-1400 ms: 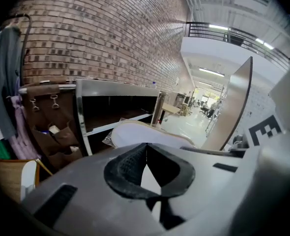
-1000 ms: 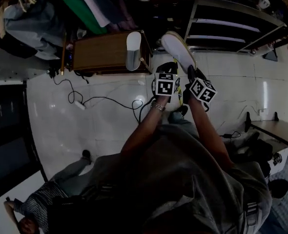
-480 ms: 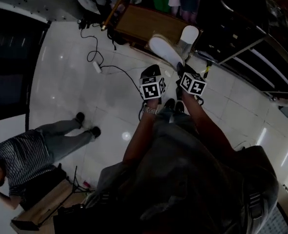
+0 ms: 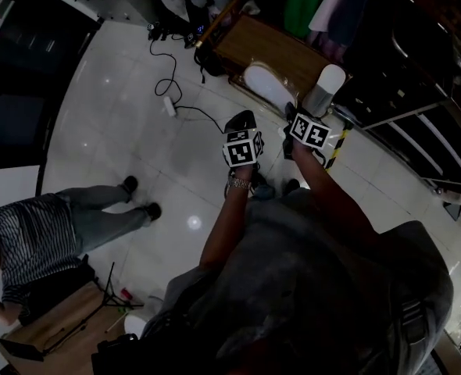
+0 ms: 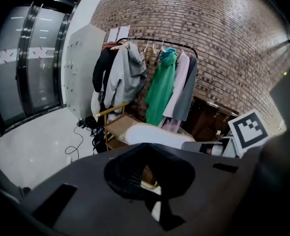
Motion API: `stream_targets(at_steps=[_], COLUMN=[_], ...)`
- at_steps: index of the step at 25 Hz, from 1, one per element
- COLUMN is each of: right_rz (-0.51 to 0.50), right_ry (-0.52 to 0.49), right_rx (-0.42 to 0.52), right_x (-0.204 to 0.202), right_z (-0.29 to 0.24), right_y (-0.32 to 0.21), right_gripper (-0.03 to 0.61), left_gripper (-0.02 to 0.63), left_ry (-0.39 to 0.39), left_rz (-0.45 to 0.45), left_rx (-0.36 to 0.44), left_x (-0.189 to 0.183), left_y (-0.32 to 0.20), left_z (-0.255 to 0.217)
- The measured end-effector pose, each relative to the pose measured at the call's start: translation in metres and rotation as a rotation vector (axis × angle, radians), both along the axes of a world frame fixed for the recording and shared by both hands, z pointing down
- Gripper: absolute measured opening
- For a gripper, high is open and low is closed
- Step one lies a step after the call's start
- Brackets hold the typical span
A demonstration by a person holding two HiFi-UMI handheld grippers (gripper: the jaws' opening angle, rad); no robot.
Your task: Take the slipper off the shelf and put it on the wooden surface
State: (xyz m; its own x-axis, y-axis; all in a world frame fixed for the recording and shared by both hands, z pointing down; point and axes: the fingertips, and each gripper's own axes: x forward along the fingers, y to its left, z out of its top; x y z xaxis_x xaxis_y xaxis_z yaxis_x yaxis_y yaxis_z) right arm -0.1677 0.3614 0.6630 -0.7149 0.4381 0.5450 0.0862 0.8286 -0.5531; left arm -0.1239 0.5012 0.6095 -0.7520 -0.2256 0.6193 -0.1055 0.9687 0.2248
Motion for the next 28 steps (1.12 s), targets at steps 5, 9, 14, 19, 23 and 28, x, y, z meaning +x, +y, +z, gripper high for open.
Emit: stream_targets(at_steps=[5, 9, 14, 19, 23, 28], right_rz=[0.135, 0.219, 0.336, 0.425, 0.247, -0.106], right_ry=[0.034, 0.09, 0.121, 0.166, 0.248, 0.475], right_rx=[0.016, -0.019, -0.118, -0.116, -0.126, -0.098], right_x=[-0.068, -0.147, -0.259, -0.317, -0.315, -0.26], right_z=[0.026, 0.064, 0.114, 0.153, 0.172, 0.187], right_y=[0.013, 0.042, 0.073, 0.095, 0.137, 0.18], right_gripper=[0.058, 0.058, 0.06, 0.064, 0.171, 0.323], left_gripper=[0.005, 0.005, 0.005, 0.005, 0.005, 0.005], left_ry=[0.004, 0.074, 0.134, 0.199, 0.187, 0.166], left_rz=[0.006, 0.006, -0.027, -0.12, -0.135, -0.106], left_rx=[-0.015, 0.009, -0.03, -0.052, -0.04, -0.007], left_x=[-0.03, -0.044, -0.068, -0.087, -0.106, -0.125], left_y=[0.025, 0.035, 0.067, 0.113, 0.127, 0.117], left_z=[0.008, 0.034, 0.062, 0.085, 0.089, 0.083])
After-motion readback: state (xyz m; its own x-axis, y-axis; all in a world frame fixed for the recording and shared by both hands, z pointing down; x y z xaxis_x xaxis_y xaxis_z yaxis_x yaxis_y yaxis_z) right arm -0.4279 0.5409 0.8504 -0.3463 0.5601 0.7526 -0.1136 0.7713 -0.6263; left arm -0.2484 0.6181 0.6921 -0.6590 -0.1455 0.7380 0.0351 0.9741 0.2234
